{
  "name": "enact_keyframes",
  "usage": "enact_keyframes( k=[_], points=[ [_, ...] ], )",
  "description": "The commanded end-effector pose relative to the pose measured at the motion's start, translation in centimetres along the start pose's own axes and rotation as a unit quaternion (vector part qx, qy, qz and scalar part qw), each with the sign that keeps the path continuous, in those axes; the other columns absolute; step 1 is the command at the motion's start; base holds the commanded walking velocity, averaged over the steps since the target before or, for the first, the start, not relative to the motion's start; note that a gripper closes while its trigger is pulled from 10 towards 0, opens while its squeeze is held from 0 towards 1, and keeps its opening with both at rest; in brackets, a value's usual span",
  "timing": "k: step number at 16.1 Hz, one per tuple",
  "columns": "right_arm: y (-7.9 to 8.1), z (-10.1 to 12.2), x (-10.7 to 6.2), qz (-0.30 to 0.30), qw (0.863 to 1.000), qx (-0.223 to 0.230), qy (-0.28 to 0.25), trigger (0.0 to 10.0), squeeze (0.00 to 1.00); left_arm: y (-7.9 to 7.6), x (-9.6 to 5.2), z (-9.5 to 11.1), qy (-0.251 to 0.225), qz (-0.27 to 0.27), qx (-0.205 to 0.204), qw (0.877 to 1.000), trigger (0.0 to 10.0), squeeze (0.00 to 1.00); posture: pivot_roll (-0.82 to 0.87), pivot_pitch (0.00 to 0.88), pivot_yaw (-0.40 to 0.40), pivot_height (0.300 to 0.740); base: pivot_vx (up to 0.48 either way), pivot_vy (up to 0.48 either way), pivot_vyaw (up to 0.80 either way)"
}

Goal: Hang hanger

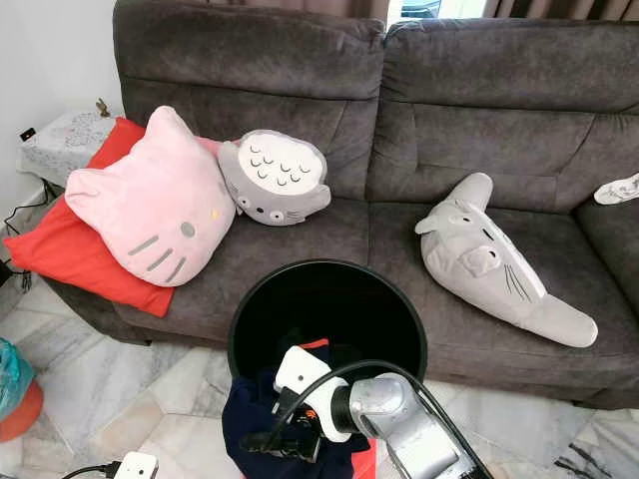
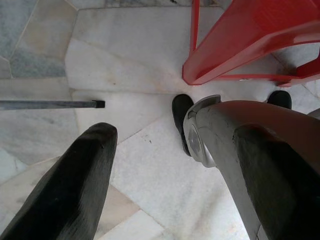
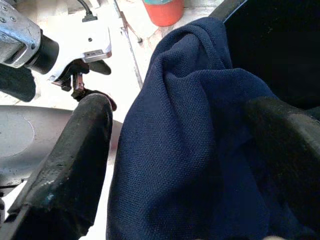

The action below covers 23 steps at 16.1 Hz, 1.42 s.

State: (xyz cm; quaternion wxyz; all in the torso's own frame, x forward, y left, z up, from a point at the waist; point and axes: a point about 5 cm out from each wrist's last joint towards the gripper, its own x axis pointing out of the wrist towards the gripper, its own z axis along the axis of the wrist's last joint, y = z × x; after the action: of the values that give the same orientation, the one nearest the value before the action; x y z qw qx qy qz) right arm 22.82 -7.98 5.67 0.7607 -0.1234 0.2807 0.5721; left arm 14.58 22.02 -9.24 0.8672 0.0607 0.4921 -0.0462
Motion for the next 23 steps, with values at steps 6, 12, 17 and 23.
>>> enact_keyframes(
  k=[6, 12, 17, 23],
  points=[
    [0.08, 0.24, 0.12, 0.009, 1.0, -0.001, -0.003, 0.0, 0.0, -0.08, -0.06, -0.42, 0.009, -0.001, -0.004, 1.0, 10.0, 0.0, -0.05, 0.0, -0.002, 0.74, 0.0, 0.0, 0.0],
    [-0.08, -0.16, 0.33, 0.007, 1.0, 0.021, -0.001, 10.0, 0.0, -0.07, -0.04, -0.36, 0.008, 0.0, -0.004, 1.0, 10.0, 0.0, -0.05, 0.0, -0.001, 0.74, 0.0, 0.0, 0.0],
    [0.06, -0.06, 0.33, 0.015, 1.0, 0.022, -0.011, 0.0, 0.0, -0.08, -0.03, -0.34, 0.008, 0.0, -0.005, 1.0, 10.0, 0.0, -0.04, 0.0, -0.002, 0.74, 0.0, 0.0, 0.0],
    [0.01, 0.12, 0.29, 0.014, 1.0, 0.021, -0.015, 0.0, 0.0, -0.05, -0.03, -0.29, 0.007, 0.0, -0.005, 1.0, 10.0, 0.0, -0.04, 0.0, 0.0, 0.74, 0.0, 0.0, 0.0]
  ],
)
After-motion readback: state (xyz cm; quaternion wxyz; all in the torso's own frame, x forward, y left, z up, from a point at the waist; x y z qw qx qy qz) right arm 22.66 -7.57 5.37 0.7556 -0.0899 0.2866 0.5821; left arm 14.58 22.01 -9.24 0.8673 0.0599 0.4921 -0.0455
